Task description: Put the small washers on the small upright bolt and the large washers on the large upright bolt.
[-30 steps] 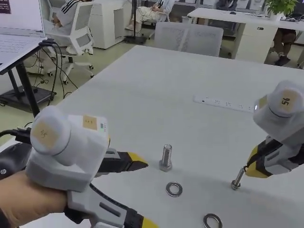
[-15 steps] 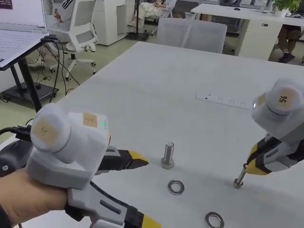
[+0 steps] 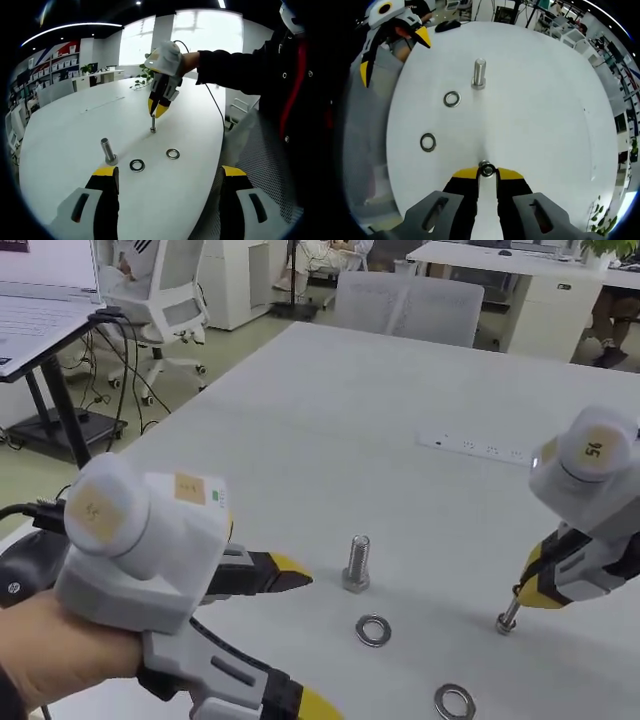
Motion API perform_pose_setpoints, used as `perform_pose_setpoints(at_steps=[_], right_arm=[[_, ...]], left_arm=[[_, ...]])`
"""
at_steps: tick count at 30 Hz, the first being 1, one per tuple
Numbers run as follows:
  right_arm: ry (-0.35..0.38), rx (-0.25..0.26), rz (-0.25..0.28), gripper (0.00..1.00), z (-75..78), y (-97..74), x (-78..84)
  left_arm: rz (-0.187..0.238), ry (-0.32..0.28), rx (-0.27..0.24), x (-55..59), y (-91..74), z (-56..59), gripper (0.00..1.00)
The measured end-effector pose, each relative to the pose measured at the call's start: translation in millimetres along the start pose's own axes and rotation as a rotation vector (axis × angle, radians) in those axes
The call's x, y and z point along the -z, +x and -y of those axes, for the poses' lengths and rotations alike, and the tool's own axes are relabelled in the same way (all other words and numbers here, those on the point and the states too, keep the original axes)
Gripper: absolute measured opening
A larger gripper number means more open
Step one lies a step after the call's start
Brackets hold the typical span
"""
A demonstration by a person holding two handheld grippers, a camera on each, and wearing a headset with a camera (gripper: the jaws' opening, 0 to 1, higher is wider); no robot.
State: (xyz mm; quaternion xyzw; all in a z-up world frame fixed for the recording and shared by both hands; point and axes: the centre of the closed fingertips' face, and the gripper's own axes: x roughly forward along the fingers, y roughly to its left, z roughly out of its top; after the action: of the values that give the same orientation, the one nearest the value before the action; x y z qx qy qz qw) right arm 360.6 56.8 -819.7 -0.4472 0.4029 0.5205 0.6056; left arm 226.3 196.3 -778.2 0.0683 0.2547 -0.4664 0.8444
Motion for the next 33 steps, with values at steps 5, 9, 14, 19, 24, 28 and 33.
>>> perform_pose_setpoints(at_steps=[5,9,14,19,24,28,33], right_arm=[[0.001,-0.006,-0.001,0.14,-0.8,2.4,0.8],[0.006,-0.013,-0.013,0.14,-1.0,9.1,4.6],[0.014,-0.024,-0.019,0.14,-1.2,15.6,7.0],[0.012,-0.034,-0.030,0.14,-2.5,22.8,7.9],[0.013,-0.047,-0.043,0.14,-4.3,30.4,9.9],[0.011,-0.051,-0.048,0.14,-5.2,34.0,10.2],[0.010,-0.055,-0.051,0.14,-4.8,36.6,10.8]], left_arm=[[-0.002,-0.001,0.000,1.1,0.3,0.1,0.82],[-0.002,-0.003,-0.001,1.2,0.4,0.2,0.82],[-0.006,-0.004,-0.002,2.3,0.5,0.3,0.82],[-0.007,-0.005,-0.002,2.3,0.7,0.7,0.82],[-0.008,-0.009,-0.004,2.7,0.6,1.1,0.82],[-0.010,-0.012,-0.007,3.6,0.3,1.1,0.82],[-0.011,-0.014,-0.009,3.7,-0.1,0.8,0.82]])
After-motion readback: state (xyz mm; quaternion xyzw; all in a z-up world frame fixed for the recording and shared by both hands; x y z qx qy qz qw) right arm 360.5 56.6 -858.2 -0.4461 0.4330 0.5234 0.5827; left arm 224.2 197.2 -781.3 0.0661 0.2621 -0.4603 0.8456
